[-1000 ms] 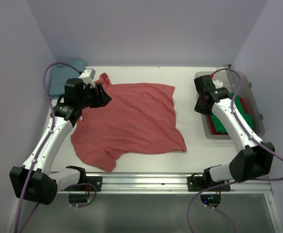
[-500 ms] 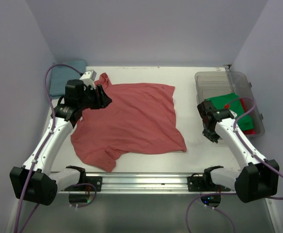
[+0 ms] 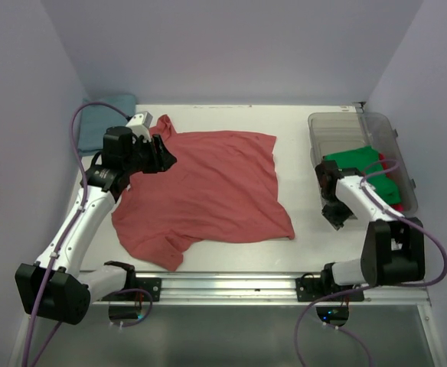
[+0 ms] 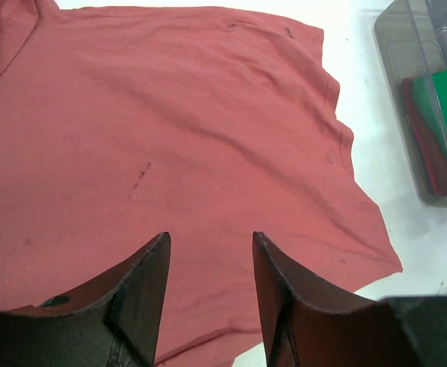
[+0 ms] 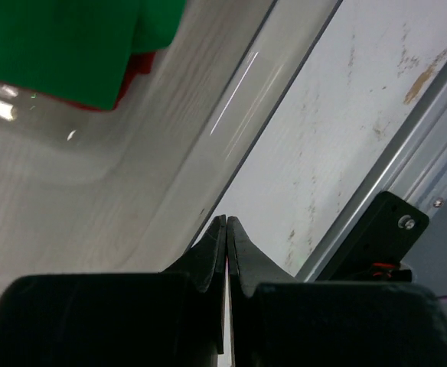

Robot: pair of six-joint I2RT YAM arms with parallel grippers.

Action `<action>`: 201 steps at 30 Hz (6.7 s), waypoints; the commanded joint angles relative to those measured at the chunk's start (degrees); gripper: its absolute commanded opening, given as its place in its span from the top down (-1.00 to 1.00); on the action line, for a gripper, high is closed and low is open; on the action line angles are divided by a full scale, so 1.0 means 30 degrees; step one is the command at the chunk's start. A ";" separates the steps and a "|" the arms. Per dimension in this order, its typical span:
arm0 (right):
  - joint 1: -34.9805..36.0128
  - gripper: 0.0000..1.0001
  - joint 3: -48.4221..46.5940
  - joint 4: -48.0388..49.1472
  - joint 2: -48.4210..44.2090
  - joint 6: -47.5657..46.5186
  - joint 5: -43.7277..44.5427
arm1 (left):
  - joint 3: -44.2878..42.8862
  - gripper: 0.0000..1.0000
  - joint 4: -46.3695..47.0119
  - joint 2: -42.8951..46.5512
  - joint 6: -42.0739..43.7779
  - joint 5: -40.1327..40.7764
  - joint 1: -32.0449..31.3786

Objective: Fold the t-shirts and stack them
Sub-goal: Flatten out the tshirt

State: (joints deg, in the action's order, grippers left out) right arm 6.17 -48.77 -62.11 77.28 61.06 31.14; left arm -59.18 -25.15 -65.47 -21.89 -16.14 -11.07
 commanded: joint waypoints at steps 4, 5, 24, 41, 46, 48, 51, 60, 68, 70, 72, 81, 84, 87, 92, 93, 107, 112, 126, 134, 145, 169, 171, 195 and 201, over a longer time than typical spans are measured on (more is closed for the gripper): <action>-0.1296 1.00 -0.3689 0.2624 0.3534 -0.0957 0.2686 | 0.0185 -0.01 0.0209 0.0320 0.0119 -0.0011 -0.0089; -0.1470 1.00 -0.4070 0.3119 0.3944 -0.1190 0.2920 | 0.0185 -0.01 0.0179 0.0320 0.0090 -0.0010 -0.0118; -0.1970 1.00 -0.8885 0.5084 0.8586 -0.3886 0.1606 | 0.0214 0.01 -0.0056 0.0350 -0.0028 0.0546 -0.0118; 0.2805 1.00 -0.7321 0.8191 0.3006 -1.1797 -1.1172 | -0.0460 0.11 0.0677 -0.1144 -0.0496 0.0605 -0.0118; 0.2805 1.00 -1.1945 0.8429 0.8735 -1.1973 -1.0437 | -0.0313 0.13 0.0882 -0.1320 -0.0496 0.0957 -0.0089; 0.2805 1.00 -1.4991 0.8165 1.0794 -1.2003 -1.0437 | -0.0342 0.14 0.0940 -0.1350 -0.0496 0.1103 -0.0089; 0.2776 1.00 -1.9415 0.7141 1.4692 -1.2003 -1.0699 | -0.0342 0.15 0.0941 -0.1408 -0.0438 0.1424 -0.0118; 0.2805 1.00 -2.6135 0.5321 2.0968 -1.1739 -1.1403 | -0.0606 0.16 0.0706 -0.1467 -0.0379 0.1923 -0.0089; 0.2747 1.00 -2.5986 0.5294 2.1467 -1.1711 -1.0440 | -0.0548 0.18 0.0794 -0.1906 -0.0496 0.1689 -0.0118; 0.2601 1.00 -2.6919 0.4449 2.1962 -1.0779 -0.8370 | -0.0519 0.18 0.0853 -0.1877 -0.0496 0.1660 -0.0089; 0.2338 1.00 -2.7887 0.3714 2.2578 -0.9869 -0.7277 | -0.0460 0.18 0.0911 -0.1906 -0.0526 0.1572 -0.0089; 0.0874 1.00 -3.0880 0.3355 2.5422 -0.7697 -0.5924 | -0.0225 0.18 0.0618 -0.1877 -0.0350 0.1484 -0.0089; 0.0376 1.00 -3.1290 0.3767 2.6006 -0.7871 -0.6246 | -0.0167 0.18 0.0560 -0.1993 -0.0350 0.1513 -0.0089; 0.0140 1.00 -3.1613 0.4468 2.6360 -0.8163 -0.6335 | -0.0167 0.18 0.0589 -0.2140 -0.0321 0.1543 -0.0089; 0.0110 1.00 -3.2228 0.6431 2.6537 -0.8663 -0.5867 | -0.0079 0.19 0.0852 -0.2667 -0.0291 0.1455 -0.0118; 0.0110 1.00 -3.2199 0.6928 2.6537 -0.8721 -0.5809 | -0.0021 0.20 0.0911 -0.2755 -0.0320 0.1368 -0.0118; 0.0753 1.00 -2.3334 2.4785 2.2208 -1.0534 -0.5604 | 0.0974 0.28 0.4130 -0.3928 -0.0057 0.1337 -0.0118; 0.1749 1.00 -1.9755 3.1208 1.8017 -1.1679 -0.6421 | 0.0507 0.33 0.3987 -0.4339 -0.0057 0.1162 -0.0118; 0.5470 1.00 -1.1693 2.3592 0.6972 -1.5463 -0.6218 | 0.0301 0.42 -0.0400 -0.1966 -0.0524 0.1016 -0.0643; 0.6290 1.00 -0.5137 1.5019 0.0588 -1.3146 -0.7948 | 0.2495 0.50 -0.4302 -0.1116 -0.3773 0.1860 -0.6935; 0.6702 -0.43 -0.1237 1.1094 -0.7179 -1.3790 -0.6102 | 0.3904 -0.21 -0.6352 -0.1349 -1.1186 0.6192 -1.8801; 0.6731 -0.44 -0.0148 1.1239 -0.7741 -1.3146 -0.6775 | 0.5313 -0.33 -0.2223 -0.3929 -0.9404 1.3142 -1.9542; 0.6702 -0.43 -0.0061 1.1210 -0.7712 -1.3116 -0.6804 | 0.5254 -0.12 -0.2398 -0.3986 -0.9227 1.3377 -1.9542; 0.6731 -0.37 0.0115 1.1298 -0.7565 -1.3116 -0.6394 | 0.4637 -0.15 -0.3191 -0.3196 -0.8583 1.0890 -1.9923; 0.6731 -0.37 0.0144 1.1444 -0.7390 -1.3174 -0.6335 | 0.5223 -0.26 -0.2694 -0.3751 -0.8436 1.1181 -1.9923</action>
State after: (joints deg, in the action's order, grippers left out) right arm 26.26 -48.51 -28.38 55.33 21.43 11.00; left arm -44.23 -35.90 -76.34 -48.34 17.58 -70.59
